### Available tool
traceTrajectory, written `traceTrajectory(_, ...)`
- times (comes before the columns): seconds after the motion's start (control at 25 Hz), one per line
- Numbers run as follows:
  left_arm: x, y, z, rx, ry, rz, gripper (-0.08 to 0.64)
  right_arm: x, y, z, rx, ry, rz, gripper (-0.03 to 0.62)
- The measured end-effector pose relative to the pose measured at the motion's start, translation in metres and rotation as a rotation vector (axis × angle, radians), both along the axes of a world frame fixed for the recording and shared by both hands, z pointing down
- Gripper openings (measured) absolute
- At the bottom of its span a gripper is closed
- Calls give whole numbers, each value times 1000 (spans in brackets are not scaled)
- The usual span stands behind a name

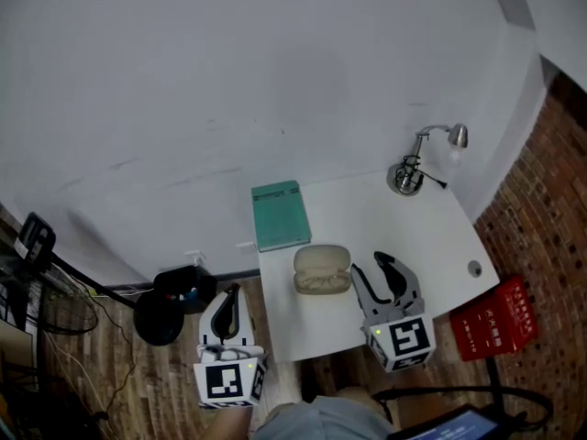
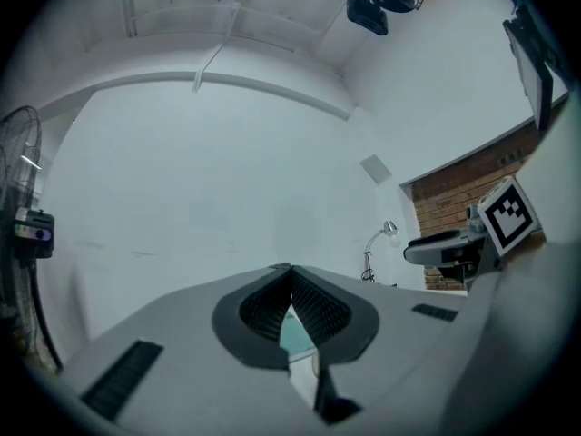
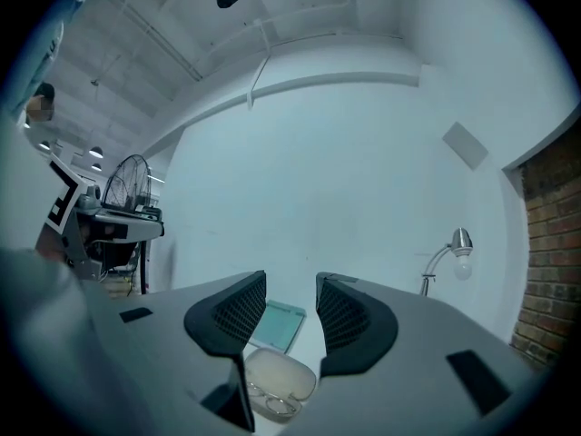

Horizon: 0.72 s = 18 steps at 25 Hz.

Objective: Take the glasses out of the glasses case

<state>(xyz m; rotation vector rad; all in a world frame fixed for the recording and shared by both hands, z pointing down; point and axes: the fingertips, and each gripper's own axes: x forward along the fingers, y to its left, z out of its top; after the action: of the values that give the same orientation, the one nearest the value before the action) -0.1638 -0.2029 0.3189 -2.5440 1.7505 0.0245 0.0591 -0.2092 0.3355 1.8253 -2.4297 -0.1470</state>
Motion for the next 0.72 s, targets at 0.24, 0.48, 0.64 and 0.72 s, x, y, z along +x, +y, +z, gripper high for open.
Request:
traceTrajectory(0.24, 14, -18, 14, -42, -22, 17, 6, 3, -16, 1, -1, 4, -23, 189)
traceTrajectory(0.48, 33, -38, 19, -49, -25, 6, 6, 12, -44, 18, -38, 31, -80, 189)
traceTrajectory(0.64, 40, -51, 29, -80, -19, -12, 6, 15, -58, 40, -107, 38, -126, 187)
traceTrajectory(0.72, 44, -55, 34, -100, -17, -22, 6, 15, -63, 54, -147, 46, -154, 187)
